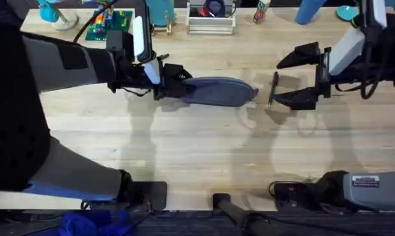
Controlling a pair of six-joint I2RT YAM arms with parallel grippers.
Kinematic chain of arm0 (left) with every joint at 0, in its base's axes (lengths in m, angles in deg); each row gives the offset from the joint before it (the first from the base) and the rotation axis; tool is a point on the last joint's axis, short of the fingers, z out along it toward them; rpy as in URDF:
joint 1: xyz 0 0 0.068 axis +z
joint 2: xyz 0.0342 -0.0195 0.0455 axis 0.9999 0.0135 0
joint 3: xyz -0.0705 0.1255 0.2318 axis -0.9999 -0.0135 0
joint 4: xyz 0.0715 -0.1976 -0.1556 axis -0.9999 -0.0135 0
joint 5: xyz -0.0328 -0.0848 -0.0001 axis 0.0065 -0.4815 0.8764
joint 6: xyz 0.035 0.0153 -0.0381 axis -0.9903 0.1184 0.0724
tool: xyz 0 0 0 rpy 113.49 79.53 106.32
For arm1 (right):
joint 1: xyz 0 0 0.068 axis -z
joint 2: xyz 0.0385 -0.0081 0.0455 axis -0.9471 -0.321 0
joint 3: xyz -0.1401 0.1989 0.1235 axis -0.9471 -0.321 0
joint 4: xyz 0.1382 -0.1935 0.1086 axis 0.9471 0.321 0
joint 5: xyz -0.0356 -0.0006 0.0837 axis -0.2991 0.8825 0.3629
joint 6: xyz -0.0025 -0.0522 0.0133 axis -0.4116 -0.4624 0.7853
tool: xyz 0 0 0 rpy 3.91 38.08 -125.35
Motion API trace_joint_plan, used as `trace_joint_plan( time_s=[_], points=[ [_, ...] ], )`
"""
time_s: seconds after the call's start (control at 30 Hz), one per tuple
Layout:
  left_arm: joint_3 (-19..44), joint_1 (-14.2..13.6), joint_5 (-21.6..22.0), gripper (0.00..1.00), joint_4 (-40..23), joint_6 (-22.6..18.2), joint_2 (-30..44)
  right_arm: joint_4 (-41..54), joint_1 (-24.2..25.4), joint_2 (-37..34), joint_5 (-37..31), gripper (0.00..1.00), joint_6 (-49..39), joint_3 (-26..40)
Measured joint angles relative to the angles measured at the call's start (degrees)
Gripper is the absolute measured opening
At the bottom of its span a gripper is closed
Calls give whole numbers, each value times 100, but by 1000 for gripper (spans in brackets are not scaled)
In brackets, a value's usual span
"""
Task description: Unzip the bag, pick up the pens from the table one at a time and place them inside, then zip the bag closed.
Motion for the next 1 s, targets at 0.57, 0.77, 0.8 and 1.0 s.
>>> trace_joint_plan(
  time_s=[0.57, 0.77, 0.8, 1.0],
  points=[
    [0, 0, -1, 42, 0, 0, -2, 92, 247, 0, 60, 995, -158, 2],
    [0, 0, 0, 42, -4, 0, -2, 92, 247, 0, 60, 995, -160, 2],
    [0, 0, 0, 42, -10, 0, 0, 92, 247, 2, 60, 995, -160, 2],
    [0, 0, -2, 42, -17, 0, -2, 368, 247, 0, 57, 995, -327, 2]
  ],
)
